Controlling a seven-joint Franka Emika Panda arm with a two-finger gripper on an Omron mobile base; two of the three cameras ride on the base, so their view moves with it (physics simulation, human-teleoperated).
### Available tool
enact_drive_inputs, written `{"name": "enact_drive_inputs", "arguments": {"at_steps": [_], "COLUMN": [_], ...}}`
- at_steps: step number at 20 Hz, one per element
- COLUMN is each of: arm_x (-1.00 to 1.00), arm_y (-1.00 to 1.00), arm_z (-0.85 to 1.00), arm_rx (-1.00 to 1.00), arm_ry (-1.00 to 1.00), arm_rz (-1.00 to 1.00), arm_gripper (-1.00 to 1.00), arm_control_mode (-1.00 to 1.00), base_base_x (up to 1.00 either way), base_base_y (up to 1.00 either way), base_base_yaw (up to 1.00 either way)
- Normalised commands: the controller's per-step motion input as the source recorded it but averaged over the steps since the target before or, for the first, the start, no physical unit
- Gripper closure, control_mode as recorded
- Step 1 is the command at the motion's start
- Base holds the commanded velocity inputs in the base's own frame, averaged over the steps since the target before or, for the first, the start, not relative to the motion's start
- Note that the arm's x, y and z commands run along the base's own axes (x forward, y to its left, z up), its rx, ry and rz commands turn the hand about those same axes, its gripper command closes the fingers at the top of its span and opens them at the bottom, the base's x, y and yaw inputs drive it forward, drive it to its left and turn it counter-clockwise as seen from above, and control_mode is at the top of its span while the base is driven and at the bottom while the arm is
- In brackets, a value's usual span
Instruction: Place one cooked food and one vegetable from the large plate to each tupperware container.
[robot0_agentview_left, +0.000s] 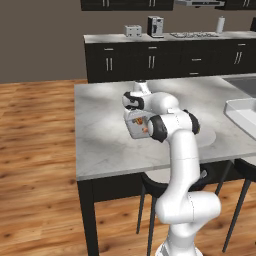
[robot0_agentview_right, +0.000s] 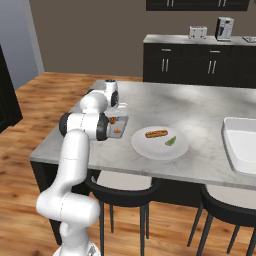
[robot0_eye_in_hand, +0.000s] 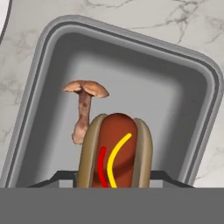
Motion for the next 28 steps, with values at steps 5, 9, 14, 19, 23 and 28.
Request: {"name": "enact_drive_inputs", "arguments": {"at_steps": [5, 9, 14, 19, 23, 28], "arm_x": [-0.17, -0.13, -0.27, -0.23, -0.24, -0.11], "arm_y": [0.0, 0.0, 0.0, 0.0, 0.0, 0.11], "arm_z": [-0.12, -0.09, -0.03, 0.0, 0.0, 0.44], "arm_rx": [0.0, 0.0, 0.0, 0.0, 0.0, -0.1], "arm_ry": [0.0, 0.0, 0.0, 0.0, 0.0, 0.0], "arm_rz": [-0.02, -0.02, -0.05, -0.06, -0.07, -0.02], "arm_gripper": [1.0, -1.0, -1.0, -1.0, -1.0, -1.0], "arm_control_mode": [-1.0, -1.0, -1.0, -1.0, -1.0, -1.0], "base_base_x": [0.0, 0.0, 0.0, 0.0, 0.0, 0.0], "base_base_y": [0.0, 0.0, 0.0, 0.0, 0.0, 0.0], "base_base_yaw": [0.0, 0.0, 0.0, 0.0, 0.0, 0.0]}}
